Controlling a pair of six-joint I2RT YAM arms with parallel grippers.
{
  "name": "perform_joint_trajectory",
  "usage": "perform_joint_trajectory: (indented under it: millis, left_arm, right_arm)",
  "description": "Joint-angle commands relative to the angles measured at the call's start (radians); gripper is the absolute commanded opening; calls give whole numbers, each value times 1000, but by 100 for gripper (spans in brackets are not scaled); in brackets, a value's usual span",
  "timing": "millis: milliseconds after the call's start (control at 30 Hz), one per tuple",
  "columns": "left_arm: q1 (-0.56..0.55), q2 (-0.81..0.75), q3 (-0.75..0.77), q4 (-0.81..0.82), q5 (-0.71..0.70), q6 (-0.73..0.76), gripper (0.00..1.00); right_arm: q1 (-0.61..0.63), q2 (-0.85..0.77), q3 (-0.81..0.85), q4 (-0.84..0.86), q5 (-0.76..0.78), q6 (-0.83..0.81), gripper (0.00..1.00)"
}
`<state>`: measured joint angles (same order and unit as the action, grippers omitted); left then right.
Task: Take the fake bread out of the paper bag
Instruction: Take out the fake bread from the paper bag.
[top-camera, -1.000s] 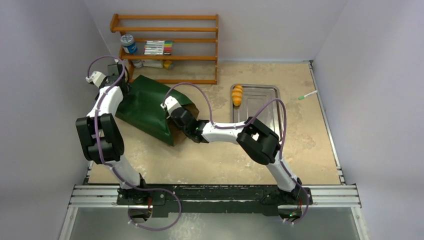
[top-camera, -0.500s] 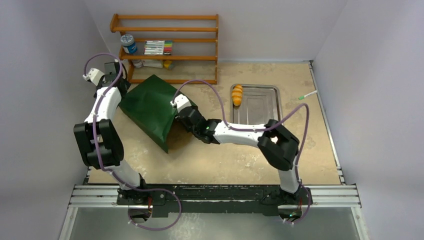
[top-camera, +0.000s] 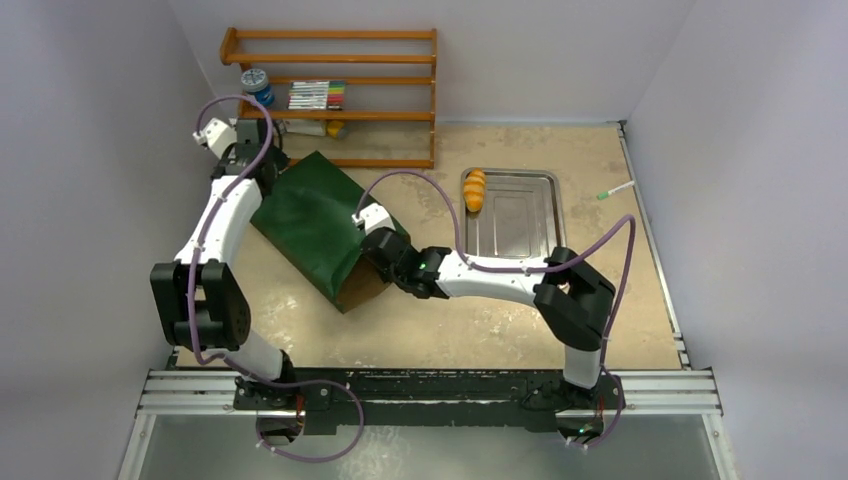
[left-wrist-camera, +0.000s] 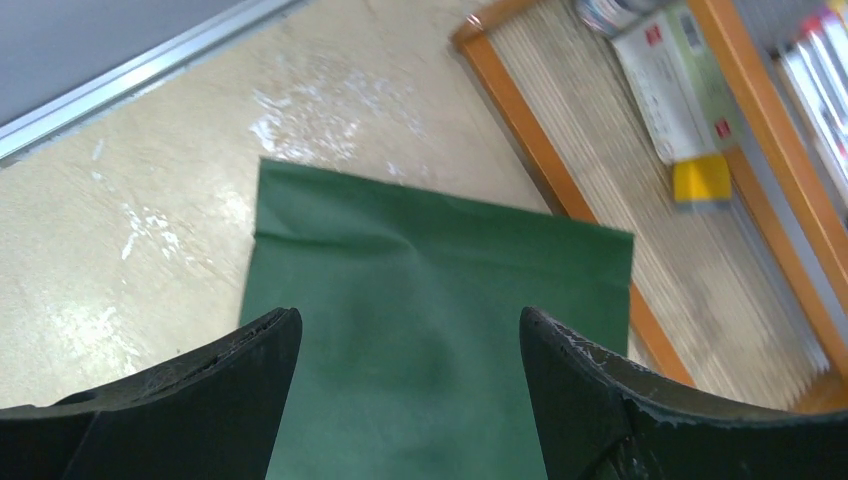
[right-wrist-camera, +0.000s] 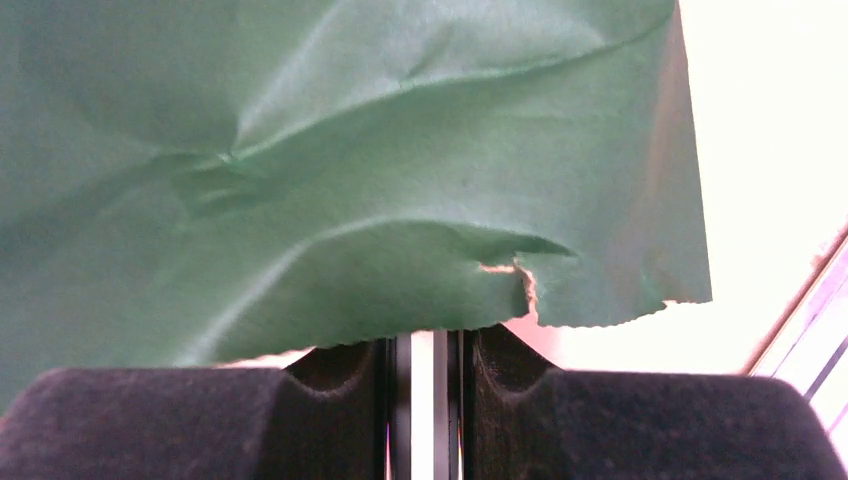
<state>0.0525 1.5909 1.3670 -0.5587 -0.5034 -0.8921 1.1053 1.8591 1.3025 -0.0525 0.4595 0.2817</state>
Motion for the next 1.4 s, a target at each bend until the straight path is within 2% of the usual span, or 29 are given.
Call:
perform_joint_trajectory:
  millis: [0,267,400,600,900,1033,1200,1367]
  left_arm:
    - [-95,-119,13,-7,-68,61,80]
    - [-219,-311,-154,2,-76,73,80]
    - [-257,-370,-191,-16,-63,108,81]
    - [-310,-451,-221,-55,-34,142,81]
    - [-359,-609,-248,-194,70,244,83]
    - [-363,-689,-289,-242,129,262,84]
    - [-366,-792,-352,-263,207,265,84]
    - [-368,-858,-412,-253,308,242,85]
  right_arm:
    - [35,-50,-8,-84,52,91,0]
    - [113,-171,-98,-215,77,256,0]
    - [160,-176,-86,-294,111,346,0]
    - [162,-126,-7,-414,153,419,0]
    - [77,-36,158,-432,158,336,0]
    - [26,6,228,-384,109,266,0]
    - [-1,93,394,-384,32,182,0]
    - [-2,120,458,-408,-41,186,0]
